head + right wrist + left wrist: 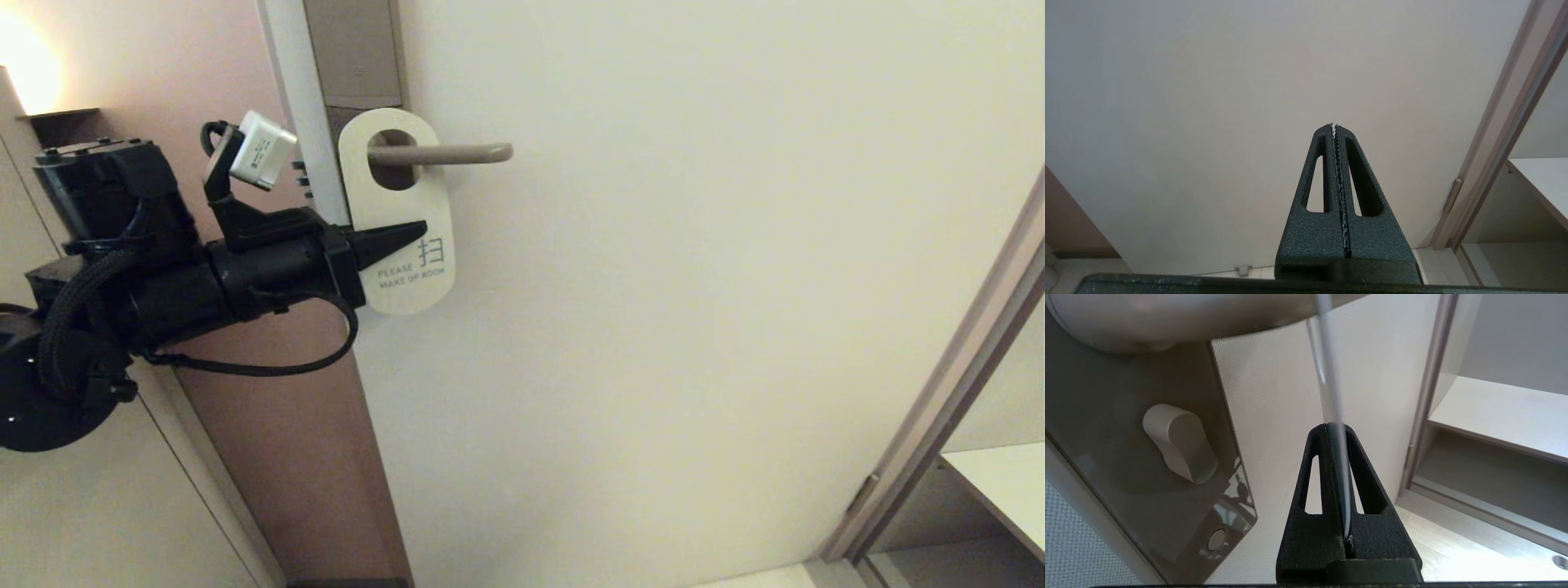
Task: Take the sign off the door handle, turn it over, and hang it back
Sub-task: Take down the sign
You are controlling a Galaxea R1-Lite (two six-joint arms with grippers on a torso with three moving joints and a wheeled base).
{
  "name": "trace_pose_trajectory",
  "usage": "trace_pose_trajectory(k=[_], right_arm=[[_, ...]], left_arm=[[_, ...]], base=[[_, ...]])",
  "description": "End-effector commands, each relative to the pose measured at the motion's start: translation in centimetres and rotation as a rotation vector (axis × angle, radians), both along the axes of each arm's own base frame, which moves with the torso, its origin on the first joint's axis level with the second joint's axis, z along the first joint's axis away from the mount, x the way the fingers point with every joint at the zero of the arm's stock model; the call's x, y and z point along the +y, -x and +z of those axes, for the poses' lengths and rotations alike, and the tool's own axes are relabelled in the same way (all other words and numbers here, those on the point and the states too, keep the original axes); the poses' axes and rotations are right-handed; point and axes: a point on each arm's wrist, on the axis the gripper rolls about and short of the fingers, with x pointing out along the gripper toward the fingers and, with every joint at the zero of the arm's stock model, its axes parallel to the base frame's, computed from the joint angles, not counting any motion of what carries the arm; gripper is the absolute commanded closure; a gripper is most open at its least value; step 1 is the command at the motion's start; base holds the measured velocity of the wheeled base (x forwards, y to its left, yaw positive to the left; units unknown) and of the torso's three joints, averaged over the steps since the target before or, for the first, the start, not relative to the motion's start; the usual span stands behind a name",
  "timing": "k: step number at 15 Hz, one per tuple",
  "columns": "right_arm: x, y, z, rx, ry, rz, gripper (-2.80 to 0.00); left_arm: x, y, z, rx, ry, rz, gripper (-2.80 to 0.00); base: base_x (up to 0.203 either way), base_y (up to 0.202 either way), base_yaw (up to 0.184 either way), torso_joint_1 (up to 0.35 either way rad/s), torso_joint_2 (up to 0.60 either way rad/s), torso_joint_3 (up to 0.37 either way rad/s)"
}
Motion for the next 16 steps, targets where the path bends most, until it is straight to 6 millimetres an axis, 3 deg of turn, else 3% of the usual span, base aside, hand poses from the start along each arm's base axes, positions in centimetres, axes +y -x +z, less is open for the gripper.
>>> trace_pose_trajectory(k=[1,16], right_arm=[[0.0,0.0,0.0,0.0,0.0,0.001,0.0],[0.0,0.0,0.0,0.0,0.0,0.001,0.0]], left_arm=[[-0.4,-0.2,-0.3,0.006,-0.002,-0.004,0.0],[-2.7,0.0,-0.1,-0.019,-0.011,0.126,0.0]], base=[[0.0,0.0,0.0,0.0,0.0,0.0],[0.0,0.0,0.0,0.0,0.0,0.0]])
